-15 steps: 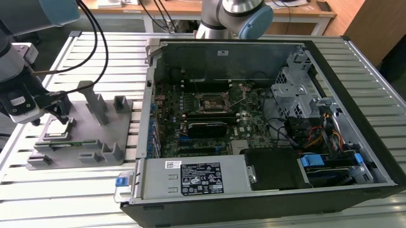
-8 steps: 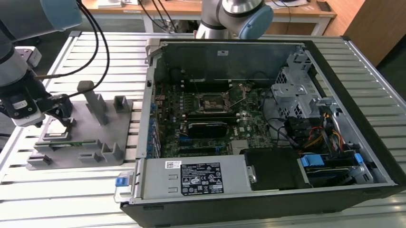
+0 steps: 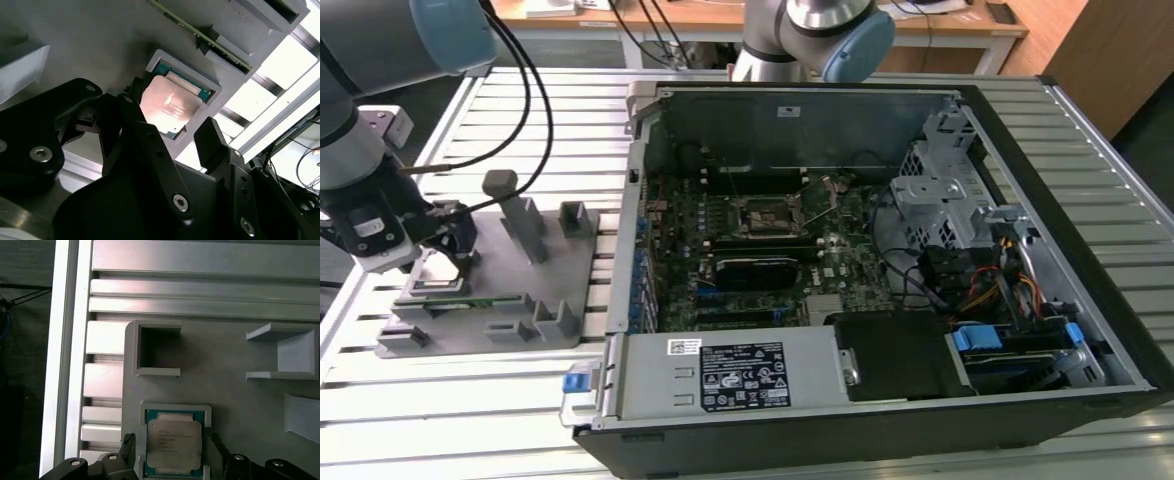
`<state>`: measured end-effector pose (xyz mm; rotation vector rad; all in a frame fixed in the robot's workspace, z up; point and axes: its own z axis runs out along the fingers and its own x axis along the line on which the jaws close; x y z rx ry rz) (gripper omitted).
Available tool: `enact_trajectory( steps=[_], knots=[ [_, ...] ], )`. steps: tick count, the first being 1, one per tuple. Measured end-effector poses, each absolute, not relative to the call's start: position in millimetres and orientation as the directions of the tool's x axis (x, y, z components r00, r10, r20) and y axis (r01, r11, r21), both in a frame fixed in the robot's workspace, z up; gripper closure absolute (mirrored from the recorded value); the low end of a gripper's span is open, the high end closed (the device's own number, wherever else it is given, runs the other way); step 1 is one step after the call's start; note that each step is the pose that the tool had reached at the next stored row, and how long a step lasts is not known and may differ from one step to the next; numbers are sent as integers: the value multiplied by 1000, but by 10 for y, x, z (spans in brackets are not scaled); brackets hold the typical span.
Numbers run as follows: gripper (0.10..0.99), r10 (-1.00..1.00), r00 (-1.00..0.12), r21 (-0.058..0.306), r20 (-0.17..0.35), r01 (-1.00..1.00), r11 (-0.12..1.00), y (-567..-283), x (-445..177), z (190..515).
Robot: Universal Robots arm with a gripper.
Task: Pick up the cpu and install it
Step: 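Pick up the cpu and move it towards the insertion slot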
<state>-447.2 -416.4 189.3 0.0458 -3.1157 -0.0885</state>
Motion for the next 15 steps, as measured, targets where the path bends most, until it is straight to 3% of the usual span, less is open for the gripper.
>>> enact_trajectory(
  steps=[10,11,15],
  knots=[
    [424,-30,-999,56,23,-28,998,-4156,-4460,1860],
    [490,-30,-999,56,22,-28,998,-4156,-4460,1860],
    [506,-30,-999,53,22,-28,998,-4156,-4460,1863]
  ],
)
